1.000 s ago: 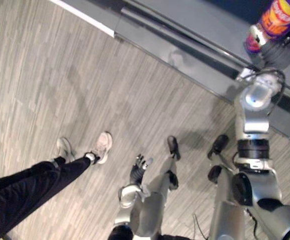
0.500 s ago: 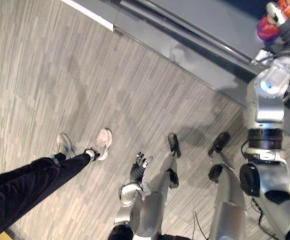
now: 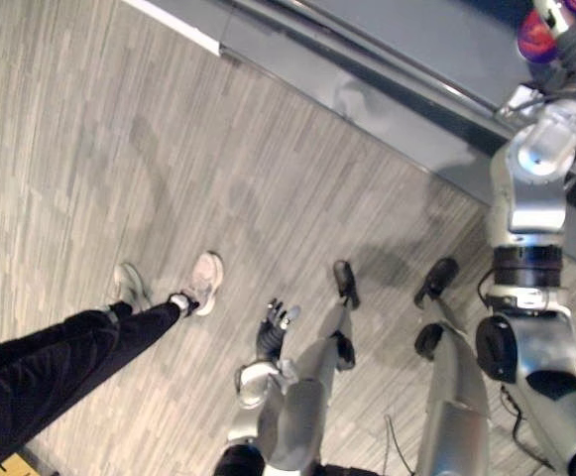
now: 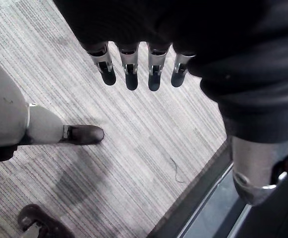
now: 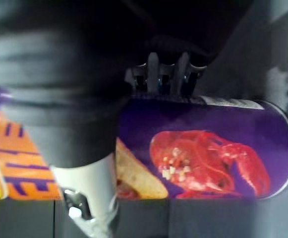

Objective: Put the gum and the chips on the shelf.

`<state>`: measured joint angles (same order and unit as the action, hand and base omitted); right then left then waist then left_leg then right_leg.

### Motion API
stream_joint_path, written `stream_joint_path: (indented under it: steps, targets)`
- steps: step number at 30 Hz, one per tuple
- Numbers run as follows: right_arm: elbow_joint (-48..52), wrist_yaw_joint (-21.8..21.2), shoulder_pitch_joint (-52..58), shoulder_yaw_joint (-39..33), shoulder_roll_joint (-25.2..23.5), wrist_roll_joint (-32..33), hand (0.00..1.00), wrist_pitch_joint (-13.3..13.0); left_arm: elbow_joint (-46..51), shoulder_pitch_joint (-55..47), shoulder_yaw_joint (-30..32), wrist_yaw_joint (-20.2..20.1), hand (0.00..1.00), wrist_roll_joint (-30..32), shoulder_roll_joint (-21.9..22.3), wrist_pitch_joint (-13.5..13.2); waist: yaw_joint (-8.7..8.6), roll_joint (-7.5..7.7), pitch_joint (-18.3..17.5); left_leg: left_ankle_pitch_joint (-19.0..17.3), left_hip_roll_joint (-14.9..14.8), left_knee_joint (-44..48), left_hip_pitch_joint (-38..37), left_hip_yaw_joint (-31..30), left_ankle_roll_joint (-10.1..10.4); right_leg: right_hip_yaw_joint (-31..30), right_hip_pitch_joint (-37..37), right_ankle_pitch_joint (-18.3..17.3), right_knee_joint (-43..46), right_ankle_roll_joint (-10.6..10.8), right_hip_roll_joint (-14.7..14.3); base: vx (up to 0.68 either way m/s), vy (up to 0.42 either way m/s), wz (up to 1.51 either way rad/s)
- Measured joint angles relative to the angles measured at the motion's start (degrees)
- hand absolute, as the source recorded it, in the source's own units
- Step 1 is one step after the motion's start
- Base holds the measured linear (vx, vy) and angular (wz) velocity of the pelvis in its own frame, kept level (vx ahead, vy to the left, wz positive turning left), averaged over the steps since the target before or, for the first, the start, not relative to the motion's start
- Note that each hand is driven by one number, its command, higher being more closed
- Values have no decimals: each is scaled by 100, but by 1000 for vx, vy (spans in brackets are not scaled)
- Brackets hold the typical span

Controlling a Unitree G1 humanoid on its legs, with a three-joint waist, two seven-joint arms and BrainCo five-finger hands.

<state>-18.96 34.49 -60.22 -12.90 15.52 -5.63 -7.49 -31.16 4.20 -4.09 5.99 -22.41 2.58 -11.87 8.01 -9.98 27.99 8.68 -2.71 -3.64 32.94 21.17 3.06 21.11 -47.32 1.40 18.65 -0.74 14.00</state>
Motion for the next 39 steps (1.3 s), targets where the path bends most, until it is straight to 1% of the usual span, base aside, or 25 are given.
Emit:
stream_joint_path:
  steps: [6,9,12,13,14,17,20,21,23,24,26,30,31,32,33,35,36,37,38,39]
  targets:
    - [-3,-3,110,57,-66,0,0,0,-1,0,6,10,0,-1,1,0,-17,3,-1,1,-61,22,-16,50,-1,-45,19,39,-59,0,-91,61,4,-7]
    - [-186,-14,259,104,-96,0,0,0,-8,-1,8,12,0,-1,1,0,-36,4,-1,-4,-91,53,-118,75,-1,-69,129,40,-80,1,-130,52,-6,-6]
    - [-248,-65,432,164,-174,7,0,-1,-31,-14,53,12,0,0,2,-1,-129,30,-11,-51,-150,138,-171,81,-37,-78,259,64,-189,35,-201,35,-10,-7]
    - [-290,-90,503,215,-219,15,0,-4,-73,-20,69,12,0,1,0,-1,-148,70,-27,-88,-173,183,-177,102,-52,-84,297,87,-237,47,-226,34,-10,-19]
    - [-418,-129,601,253,-257,72,0,-12,-133,-26,92,12,0,1,3,6,-153,143,-33,-137,-201,247,-227,164,-47,-127,358,97,-281,62,-256,40,-15,-19]
    - [-602,-222,936,299,-278,181,0,-38,-294,-29,145,6,0,6,7,3,-191,198,-55,-290,-279,485,-318,172,-55,-133,573,103,-361,73,-315,44,-23,-11]
    - [-785,-406,1402,592,-392,220,0,-51,-762,-29,424,16,0,45,-3,29,-332,380,-143,-464,-365,727,-462,184,-47,-151,833,102,-415,74,-371,64,-30,-10]
    - [-862,-495,1628,618,-478,218,0,-75,-981,-23,473,19,0,112,-7,74,-341,421,-151,-542,-409,832,-571,184,-54,-150,1000,102,-456,73,-402,90,-33,-11]
    - [-900,-570,1943,710,-587,219,0,-77,-1259,-19,562,36,0,170,-5,123,-356,448,-169,-661,-459,985,-742,183,-45,-152,1229,98,-465,74,-427,66,-22,-8]
    - [-908,-635,2043,728,-638,219,0,-77,-1315,2,640,40,0,300,-5,137,-363,457,-173,-707,-478,1038,-797,188,-46,-159,1303,96,-480,75,-440,63,-13,-13]
    - [-1042,-806,2441,954,-926,219,0,-115,-1613,40,939,49,0,570,-64,202,-456,544,-217,-865,-536,1218,-1013,208,-33,-202,1607,83,-569,94,-497,69,-2,-15]
    - [-1276,-1134,3257,1166,-1175,218,0,-132,-2052,89,1100,38,0,982,-273,268,-623,677,-292,-1030,-570,1338,-1394,185,-5,-250,2141,115,-881,150,-596,54,31,-10]
    - [-1323,-1262,3586,1232,-1174,216,0,-130,-2195,96,1144,31,0,1116,-341,313,-639,719,-373,-1088,-571,1422,-1441,42,17,-260,2287,169,-1017,186,-635,53,36,-8]
    - [-1347,-1411,3956,1300,-1145,206,0,-130,-2397,95,1200,-4,0,1301,-408,350,-650,774,-546,-1132,-556,1436,-1449,-87,33,-275,2385,240,-1182,212,-681,58,41,-5]
    - [-1348,-1498,4133,1333,-1134,194,0,-129,-2496,92,1243,-26,0,1421,-450,382,-664,813,-629,-1139,-542,1429,-1463,-154,42,-275,2445,285,-1283,224,-698,69,47,-6]
    - [-1356,-1796,4704,1348,-1122,180,0,-131,-2799,47,1438,-81,0,1654,-588,496,-734,989,-857,-1194,-499,1351,-1661,-153,56,-305,2787,490,-1705,269,-756,86,62,-8]
    - [-1367,-1874,4835,1357,-1115,176,0,-132,-2856,20,1496,-99,0,1658,-610,509,-767,1036,-941,-1209,-486,1336,-1698,-147,57,-316,2856,537,-1810,279,-762,96,90,-13]
    - [-1385,-2119,5195,1392,-1104,147,0,-143,-3001,-80,1631,-139,0,1714,-663,530,-802,1148,-1154,-1216,-426,1229,-1828,-112,56,-401,2997,649,-2034,303,-771,75,79,-15]
    - [-1402,-2212,5315,1402,-1101,134,0,-154,-3037,-122,1680,-143,0,1727,-677,555,-806,1184,-1243,-1216,-401,1172,-1879,-95,56,-437,3038,678,-2105,319,-771,113,109,-21]
    - [-1485,-2424,5578,1404,-1103,122,0,-181,-3052,-227,1822,-146,0,1792,-684,611,-813,1252,-1420,-1216,-353,1061,-2013,-30,55,-489,3151,726,-2224,354,-762,84,75,-17]
